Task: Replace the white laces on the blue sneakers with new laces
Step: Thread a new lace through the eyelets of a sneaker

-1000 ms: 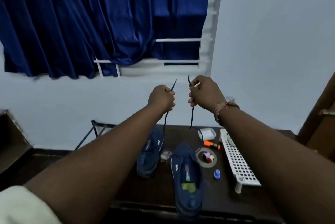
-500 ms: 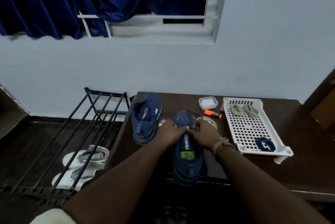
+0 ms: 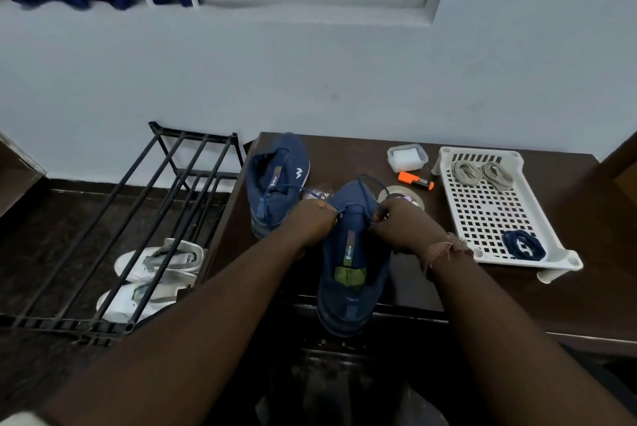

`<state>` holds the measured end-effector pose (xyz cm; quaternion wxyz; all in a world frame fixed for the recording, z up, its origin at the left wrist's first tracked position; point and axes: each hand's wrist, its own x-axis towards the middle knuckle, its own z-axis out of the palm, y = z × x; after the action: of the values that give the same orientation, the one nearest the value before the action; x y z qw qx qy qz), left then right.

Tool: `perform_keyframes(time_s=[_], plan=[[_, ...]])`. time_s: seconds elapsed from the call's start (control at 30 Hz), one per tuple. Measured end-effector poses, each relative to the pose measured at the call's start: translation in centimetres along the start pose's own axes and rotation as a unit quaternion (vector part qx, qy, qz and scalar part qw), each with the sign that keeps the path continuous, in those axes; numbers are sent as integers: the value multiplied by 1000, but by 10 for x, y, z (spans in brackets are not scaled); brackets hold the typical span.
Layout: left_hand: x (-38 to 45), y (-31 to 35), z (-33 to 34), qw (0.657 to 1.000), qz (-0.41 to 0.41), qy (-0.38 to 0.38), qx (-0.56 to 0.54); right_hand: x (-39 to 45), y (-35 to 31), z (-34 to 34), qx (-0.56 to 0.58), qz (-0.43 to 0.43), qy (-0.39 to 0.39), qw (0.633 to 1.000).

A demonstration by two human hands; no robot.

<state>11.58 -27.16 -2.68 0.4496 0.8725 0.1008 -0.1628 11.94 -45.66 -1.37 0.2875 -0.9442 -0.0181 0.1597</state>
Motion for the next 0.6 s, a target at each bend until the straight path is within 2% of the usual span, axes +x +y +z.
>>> perform_keyframes(time_s=[0.07,0.2,0.27,0.37,0.43,0.6], plan=[[4,-4,-1,999,-14,-13,-28,2,-12,-6,-25,-29,25,999],[8,-5,-2,996,-44,-40,-73,4,-36,-8,18,-99,98,990],[10,-4,-2,993,-59,-47,-86,1,-41,-5,11,-115,83,990],[7,-1,-1,981,-103,-53,-159,-3,-43,-4,78,-84,-15,993],[8,0,0,977,-123,-56,-165,-3,-44,-6,100,-73,-54,991],[15,3,-1,985,-124,-40,-116,5,-41,-5,40,-136,-27,990]])
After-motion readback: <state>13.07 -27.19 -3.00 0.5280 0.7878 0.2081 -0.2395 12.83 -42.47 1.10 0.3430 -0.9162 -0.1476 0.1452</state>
